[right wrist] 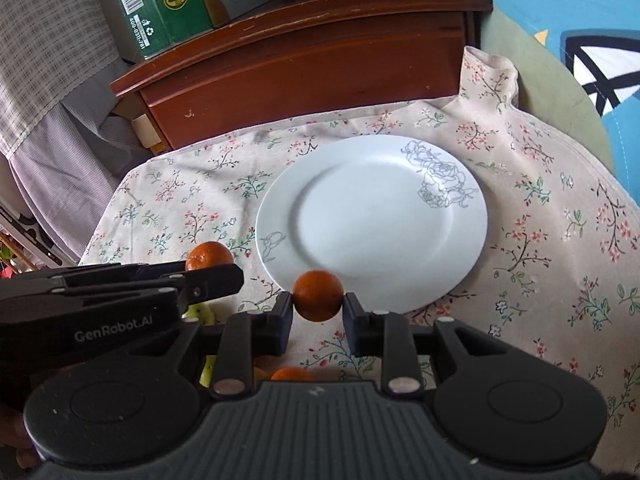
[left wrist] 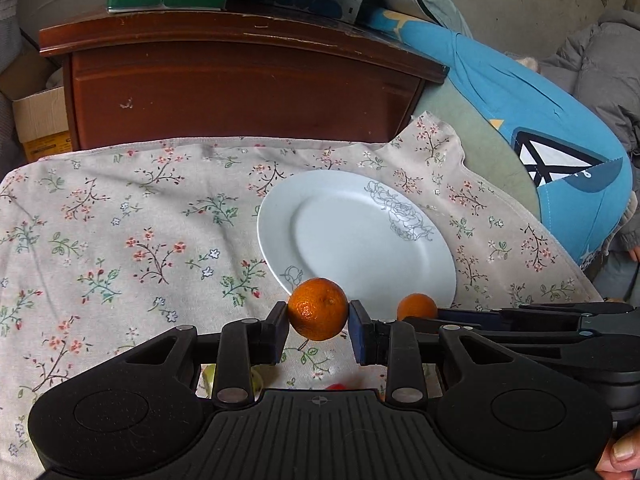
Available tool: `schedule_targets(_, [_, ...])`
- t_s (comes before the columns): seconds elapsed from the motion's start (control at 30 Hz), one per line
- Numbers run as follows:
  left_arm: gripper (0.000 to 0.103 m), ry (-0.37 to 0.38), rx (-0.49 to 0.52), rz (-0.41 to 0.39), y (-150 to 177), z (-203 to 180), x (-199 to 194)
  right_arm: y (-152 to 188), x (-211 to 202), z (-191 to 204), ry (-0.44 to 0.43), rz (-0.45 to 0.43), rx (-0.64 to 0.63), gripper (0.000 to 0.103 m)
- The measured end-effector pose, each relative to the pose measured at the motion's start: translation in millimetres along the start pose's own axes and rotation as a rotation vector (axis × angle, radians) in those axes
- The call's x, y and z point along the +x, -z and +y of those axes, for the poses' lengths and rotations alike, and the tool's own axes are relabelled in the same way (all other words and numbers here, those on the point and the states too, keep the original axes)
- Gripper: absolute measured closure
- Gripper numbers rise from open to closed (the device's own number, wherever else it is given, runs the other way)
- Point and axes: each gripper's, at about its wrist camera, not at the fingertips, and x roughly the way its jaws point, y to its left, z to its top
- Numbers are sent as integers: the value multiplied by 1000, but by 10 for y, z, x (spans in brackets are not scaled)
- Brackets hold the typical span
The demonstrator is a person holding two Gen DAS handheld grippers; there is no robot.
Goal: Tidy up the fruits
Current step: 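Carry the mandarins onto the white plate and open both grippers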
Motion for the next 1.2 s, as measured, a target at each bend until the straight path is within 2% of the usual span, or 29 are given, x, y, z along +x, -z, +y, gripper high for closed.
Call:
schedule_targets(0.37, [74, 35, -31, 22, -60, -7, 332, -60, 175, -194, 16, 6, 76, 75])
schedule_targets(0.57, [71, 32, -16, 20, -87, -54, 357, -103, 159, -250, 19, -23, 98, 73])
schedule_targets(0.73, [71, 18, -9, 19, -133, -76, 225, -117, 107, -235, 3, -30, 93, 73])
schedule_targets(0.77, [68, 5, -5, 27, -138, -75, 188, -114, 92, -226, -3, -32, 88, 73])
schedule_targets(0.8, [58, -12, -6, 37, -144, -73, 137, -111, 75, -218, -13, -31, 85, 73])
schedule_targets(0.87, [45, -36, -11, 30, -140, -51, 8, -96, 31, -202, -36, -28, 81, 73])
schedule_targets(1.0, [42, -84, 0, 23, -117, -12, -245, -44, -34, -152, -57, -18, 55, 71])
schedule_targets(1.07, [35, -112, 1, 31, -87, 6, -345, -5, -41, -114, -56, -3, 41, 70])
schedule_targets(1.13, [34, -136, 18, 32, -35, 17, -432, 33, -39, -83, -50, 16, 33, 69])
schedule_targets(1.2, [32, -156, 36, 27, 34, 26, -520, 72, -53, -55, -44, 29, 28, 63])
